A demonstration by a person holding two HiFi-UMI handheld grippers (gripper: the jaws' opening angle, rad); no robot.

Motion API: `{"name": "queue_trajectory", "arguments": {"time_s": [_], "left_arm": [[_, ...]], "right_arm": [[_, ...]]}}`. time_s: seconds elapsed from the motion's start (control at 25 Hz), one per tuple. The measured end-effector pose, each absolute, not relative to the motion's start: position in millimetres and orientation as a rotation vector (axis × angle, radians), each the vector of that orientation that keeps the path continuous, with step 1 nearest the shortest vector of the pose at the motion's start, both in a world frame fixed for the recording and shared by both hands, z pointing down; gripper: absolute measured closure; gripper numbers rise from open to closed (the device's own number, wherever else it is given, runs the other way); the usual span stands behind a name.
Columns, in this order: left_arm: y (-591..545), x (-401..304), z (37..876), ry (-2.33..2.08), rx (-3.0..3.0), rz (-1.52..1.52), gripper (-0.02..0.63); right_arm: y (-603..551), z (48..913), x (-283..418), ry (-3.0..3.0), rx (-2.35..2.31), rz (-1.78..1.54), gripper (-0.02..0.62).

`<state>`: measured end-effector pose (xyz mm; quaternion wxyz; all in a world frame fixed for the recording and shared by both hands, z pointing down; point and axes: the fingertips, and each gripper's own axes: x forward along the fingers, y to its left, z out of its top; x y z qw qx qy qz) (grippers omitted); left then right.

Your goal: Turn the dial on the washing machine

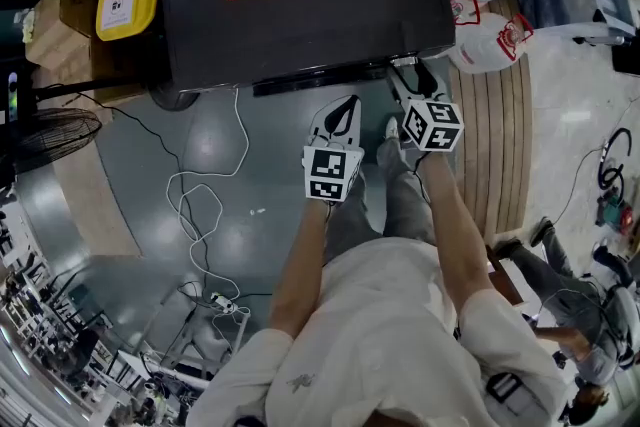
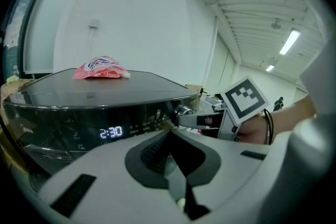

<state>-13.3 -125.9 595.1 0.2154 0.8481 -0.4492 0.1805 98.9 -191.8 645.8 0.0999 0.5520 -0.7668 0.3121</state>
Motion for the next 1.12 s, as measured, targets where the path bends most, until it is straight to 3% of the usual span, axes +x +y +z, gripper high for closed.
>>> {"name": "queue_trajectory", "arguments": {"time_s": [1.12], "left_arm": [[-127, -10, 593, -1.247, 2.354, 0.479, 0.594]], "right_arm": [[-194, 645, 101, -2.409, 1.628, 1.430, 0.314]]}}
